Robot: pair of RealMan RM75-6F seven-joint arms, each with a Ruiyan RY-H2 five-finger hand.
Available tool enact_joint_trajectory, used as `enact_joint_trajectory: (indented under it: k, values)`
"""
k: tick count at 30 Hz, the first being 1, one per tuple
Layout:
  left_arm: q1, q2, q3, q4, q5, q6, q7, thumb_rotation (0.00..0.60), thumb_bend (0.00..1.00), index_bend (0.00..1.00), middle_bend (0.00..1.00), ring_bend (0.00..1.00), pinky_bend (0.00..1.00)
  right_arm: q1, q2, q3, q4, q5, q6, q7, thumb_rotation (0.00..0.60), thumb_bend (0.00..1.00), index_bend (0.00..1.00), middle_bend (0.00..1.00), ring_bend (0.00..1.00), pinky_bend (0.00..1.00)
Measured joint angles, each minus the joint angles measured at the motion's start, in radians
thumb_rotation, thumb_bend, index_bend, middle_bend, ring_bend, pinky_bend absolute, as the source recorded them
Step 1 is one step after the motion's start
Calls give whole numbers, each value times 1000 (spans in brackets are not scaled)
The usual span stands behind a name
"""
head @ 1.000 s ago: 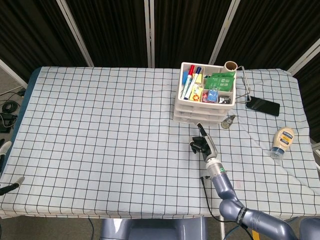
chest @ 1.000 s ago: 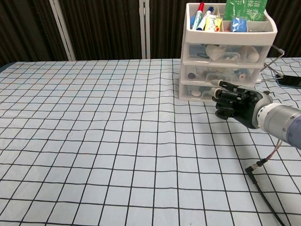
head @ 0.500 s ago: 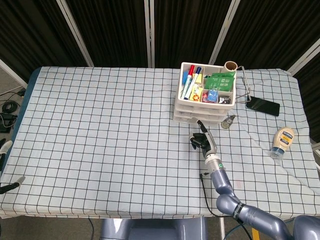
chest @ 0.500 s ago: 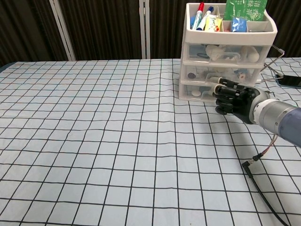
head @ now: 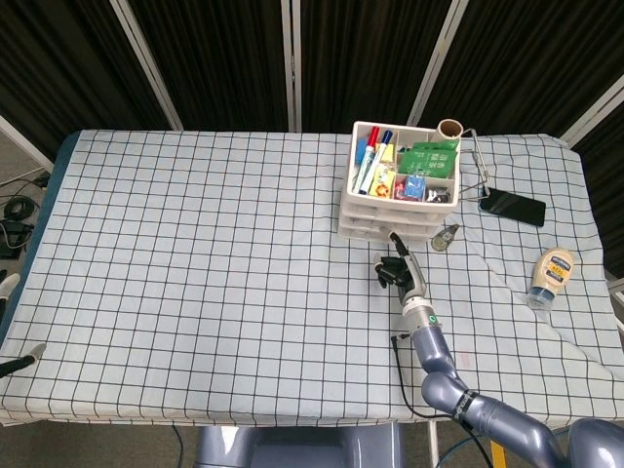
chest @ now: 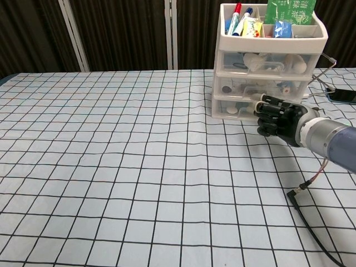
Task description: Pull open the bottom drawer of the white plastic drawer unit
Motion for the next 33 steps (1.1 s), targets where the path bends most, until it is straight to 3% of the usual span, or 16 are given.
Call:
enact_joint_trajectory:
  k: [33]
  values:
    - [-7, 6, -8, 5, -25, -18, -19, 600, 14, 0, 0, 0, 0, 48, -53, 32, 82, -10, -50, -27, 600, 501, 196, 933, 969, 864]
